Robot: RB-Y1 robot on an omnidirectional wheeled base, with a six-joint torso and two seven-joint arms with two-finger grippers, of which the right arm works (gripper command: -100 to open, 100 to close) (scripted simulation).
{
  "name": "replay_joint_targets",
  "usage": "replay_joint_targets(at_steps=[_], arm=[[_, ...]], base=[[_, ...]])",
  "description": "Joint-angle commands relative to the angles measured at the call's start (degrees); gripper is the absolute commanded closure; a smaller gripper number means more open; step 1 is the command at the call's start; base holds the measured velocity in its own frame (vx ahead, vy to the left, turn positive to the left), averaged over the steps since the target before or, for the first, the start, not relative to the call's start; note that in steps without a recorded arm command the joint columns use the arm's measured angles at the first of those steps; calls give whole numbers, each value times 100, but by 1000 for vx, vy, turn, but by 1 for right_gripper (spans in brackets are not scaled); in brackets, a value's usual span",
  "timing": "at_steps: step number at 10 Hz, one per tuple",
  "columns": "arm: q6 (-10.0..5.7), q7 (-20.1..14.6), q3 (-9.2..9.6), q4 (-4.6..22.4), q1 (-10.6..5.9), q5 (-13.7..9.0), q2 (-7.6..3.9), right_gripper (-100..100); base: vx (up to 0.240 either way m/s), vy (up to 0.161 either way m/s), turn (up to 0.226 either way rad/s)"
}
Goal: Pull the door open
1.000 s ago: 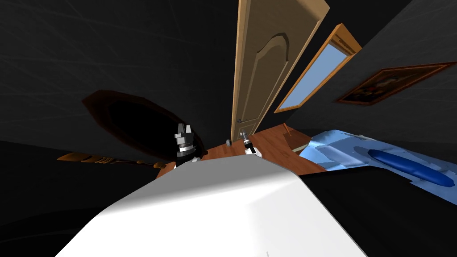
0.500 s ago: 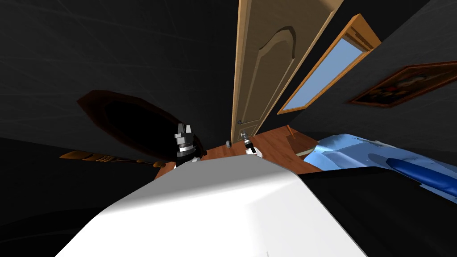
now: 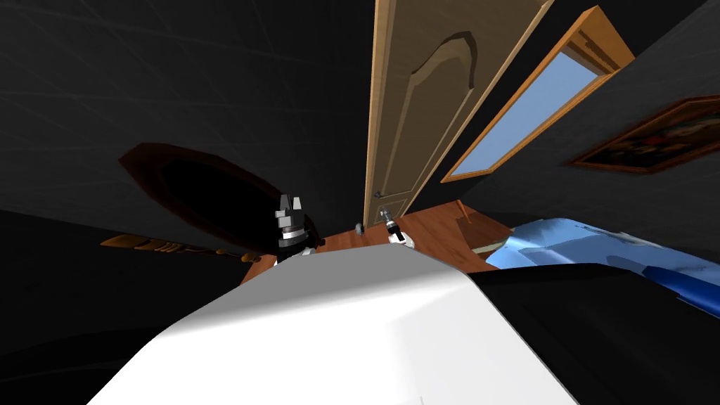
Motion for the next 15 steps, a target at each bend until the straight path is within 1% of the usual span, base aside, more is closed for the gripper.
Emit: replay_joint_targets(at_steps=[1,2,3,5,6,8,11,13,14,15], arm=[[-28,5,11,186,-82,-22,-38,-100],[-47,5,17,285,-121,-34,-61,-100],[-84,4,30,483,-199,-59,-109,-100],[-122,3,42,680,-276,-83,-156,-100],[-152,2,51,838,-338,-102,-193,-100],[-182,1,61,996,-401,-122,-230,-100],[-250,0,83,1354,-541,-165,-313,-100],[-272,-1,90,1473,-588,-180,-340,-100],[-239,-3,86,1383,-551,-175,-339,-100],[-288,2,-9,1563,-644,-172,-337,-100]], base=[[72,-65,70],[68,-82,67],[72,-118,82],[85,-90,78],[87,-114,69],[69,-81,58],[67,-80,69],[51,-60,36],[21,-26,11],[6,-10,119]])
